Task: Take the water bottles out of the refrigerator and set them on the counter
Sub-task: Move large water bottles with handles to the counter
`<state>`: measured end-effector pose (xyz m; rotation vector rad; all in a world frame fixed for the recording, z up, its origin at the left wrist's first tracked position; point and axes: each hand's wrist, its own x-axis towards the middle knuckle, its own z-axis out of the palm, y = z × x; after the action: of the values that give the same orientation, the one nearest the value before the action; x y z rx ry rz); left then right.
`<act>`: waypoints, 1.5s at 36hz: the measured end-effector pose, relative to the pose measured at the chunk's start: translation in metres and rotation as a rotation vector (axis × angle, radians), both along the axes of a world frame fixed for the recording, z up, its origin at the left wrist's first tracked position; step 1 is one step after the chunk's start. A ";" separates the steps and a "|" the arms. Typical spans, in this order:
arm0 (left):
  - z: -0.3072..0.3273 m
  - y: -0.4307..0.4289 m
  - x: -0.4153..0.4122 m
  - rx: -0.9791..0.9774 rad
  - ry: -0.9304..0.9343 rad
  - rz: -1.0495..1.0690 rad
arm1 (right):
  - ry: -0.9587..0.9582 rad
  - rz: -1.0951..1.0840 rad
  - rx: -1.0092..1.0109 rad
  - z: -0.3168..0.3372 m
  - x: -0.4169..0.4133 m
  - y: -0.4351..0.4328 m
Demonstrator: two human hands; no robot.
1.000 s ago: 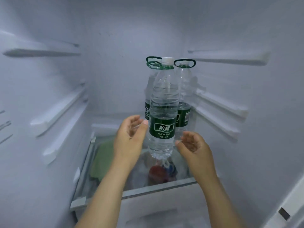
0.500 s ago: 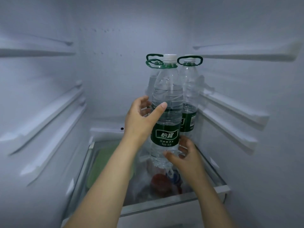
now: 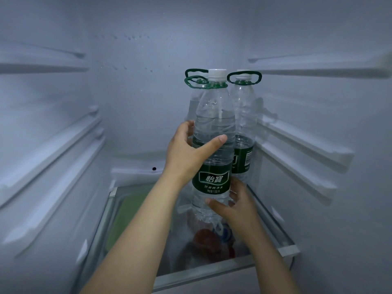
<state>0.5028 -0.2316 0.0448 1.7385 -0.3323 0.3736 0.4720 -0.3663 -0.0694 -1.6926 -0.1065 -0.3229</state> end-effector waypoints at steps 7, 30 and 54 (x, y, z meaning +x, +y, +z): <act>-0.004 0.000 0.002 -0.018 -0.010 -0.052 | -0.004 0.036 -0.045 -0.002 0.004 0.001; -0.005 0.004 -0.012 0.002 0.022 -0.116 | 0.019 -0.002 -0.092 -0.006 0.000 0.003; 0.018 0.021 -0.107 -0.110 -0.126 -0.114 | -0.028 -0.021 -0.158 0.034 -0.094 0.025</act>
<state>0.3959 -0.2109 0.0630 1.5842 -0.4904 0.4115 0.3782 -0.3415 -0.0359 -1.8470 -0.1381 -0.3615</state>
